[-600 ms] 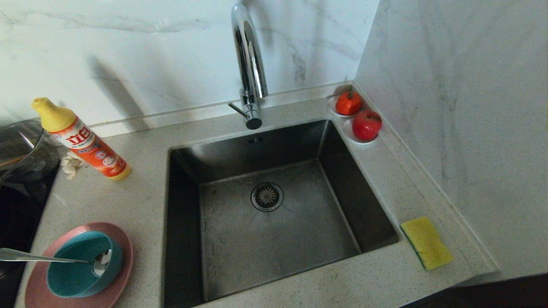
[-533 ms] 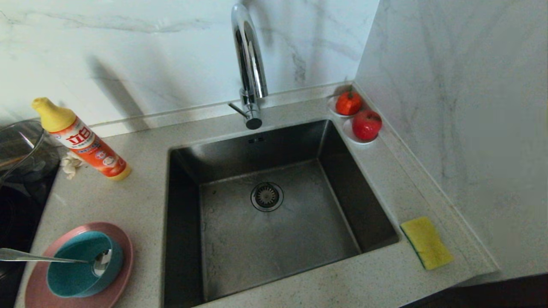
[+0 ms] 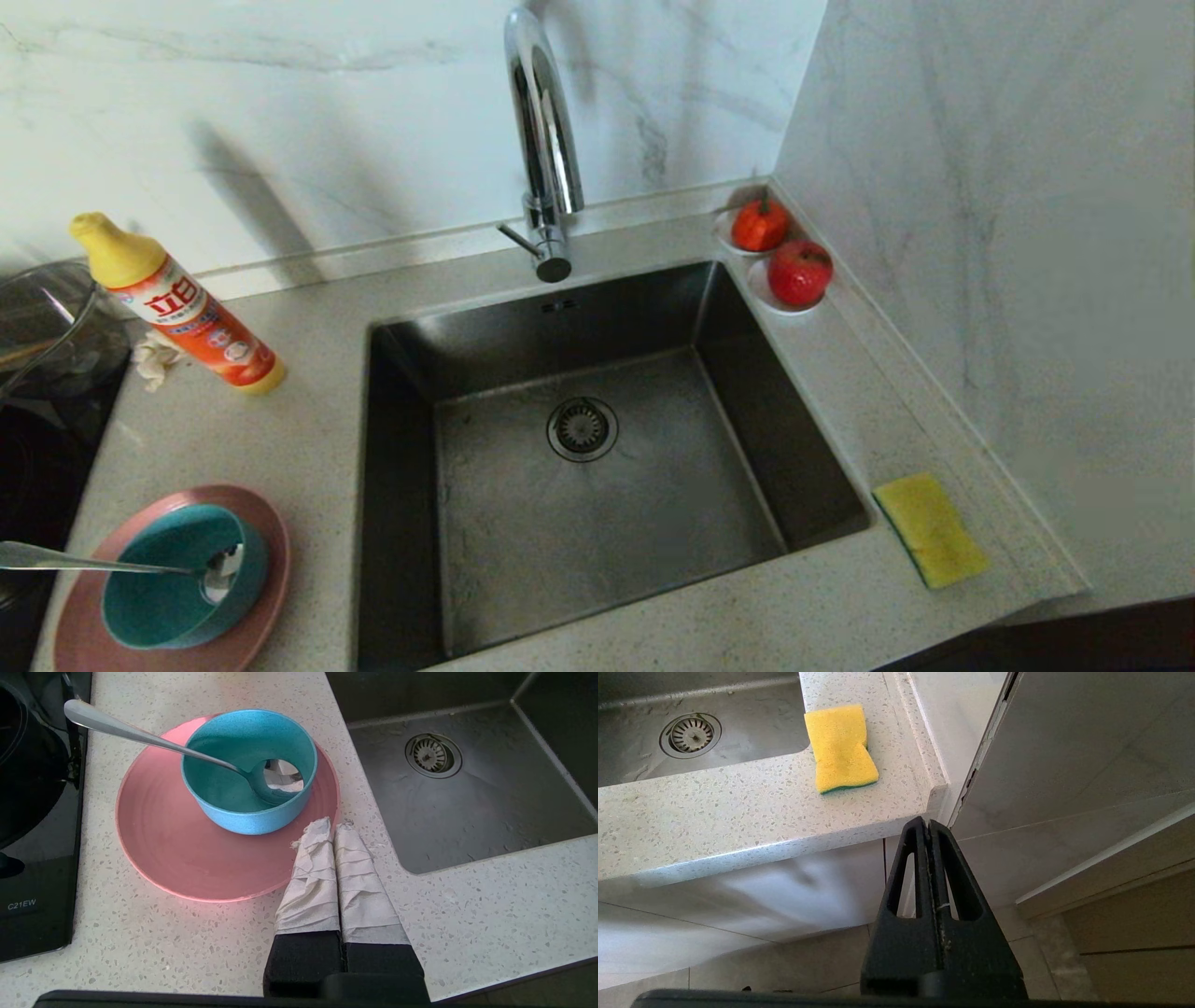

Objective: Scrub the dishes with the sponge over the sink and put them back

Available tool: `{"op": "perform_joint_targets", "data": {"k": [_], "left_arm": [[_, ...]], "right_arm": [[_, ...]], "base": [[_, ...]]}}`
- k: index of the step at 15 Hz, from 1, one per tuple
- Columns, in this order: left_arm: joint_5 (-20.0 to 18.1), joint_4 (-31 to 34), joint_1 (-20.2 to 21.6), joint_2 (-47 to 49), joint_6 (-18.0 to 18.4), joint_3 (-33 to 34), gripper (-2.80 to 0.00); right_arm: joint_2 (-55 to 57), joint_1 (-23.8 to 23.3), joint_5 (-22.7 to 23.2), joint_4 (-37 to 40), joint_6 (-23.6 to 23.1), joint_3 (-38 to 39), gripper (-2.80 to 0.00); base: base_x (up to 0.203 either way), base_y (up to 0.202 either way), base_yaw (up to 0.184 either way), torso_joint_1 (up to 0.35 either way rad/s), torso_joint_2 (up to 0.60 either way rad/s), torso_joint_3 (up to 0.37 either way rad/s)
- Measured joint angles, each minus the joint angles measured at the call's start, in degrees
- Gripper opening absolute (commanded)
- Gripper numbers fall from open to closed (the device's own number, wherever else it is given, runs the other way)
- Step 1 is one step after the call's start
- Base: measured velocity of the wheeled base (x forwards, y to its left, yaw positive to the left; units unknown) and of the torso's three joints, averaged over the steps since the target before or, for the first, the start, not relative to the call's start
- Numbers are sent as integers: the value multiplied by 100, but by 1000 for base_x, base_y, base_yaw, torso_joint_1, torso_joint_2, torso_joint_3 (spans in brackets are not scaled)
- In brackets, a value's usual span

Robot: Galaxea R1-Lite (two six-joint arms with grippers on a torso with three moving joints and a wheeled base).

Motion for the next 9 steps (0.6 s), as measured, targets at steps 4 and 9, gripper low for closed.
{"op": "perform_joint_targets", "data": {"k": [4, 9], "left_arm": [[-2, 2, 0, 0, 0, 0, -280], [-3, 1, 0, 0, -1, 0, -280]], "right_arm": [[0, -2, 0, 2, 4, 0, -280], [-7, -2, -4, -5, -7, 0, -280]], "base": [[0, 0, 0, 0, 0, 0], [0, 0, 0, 0, 0, 0]]}}
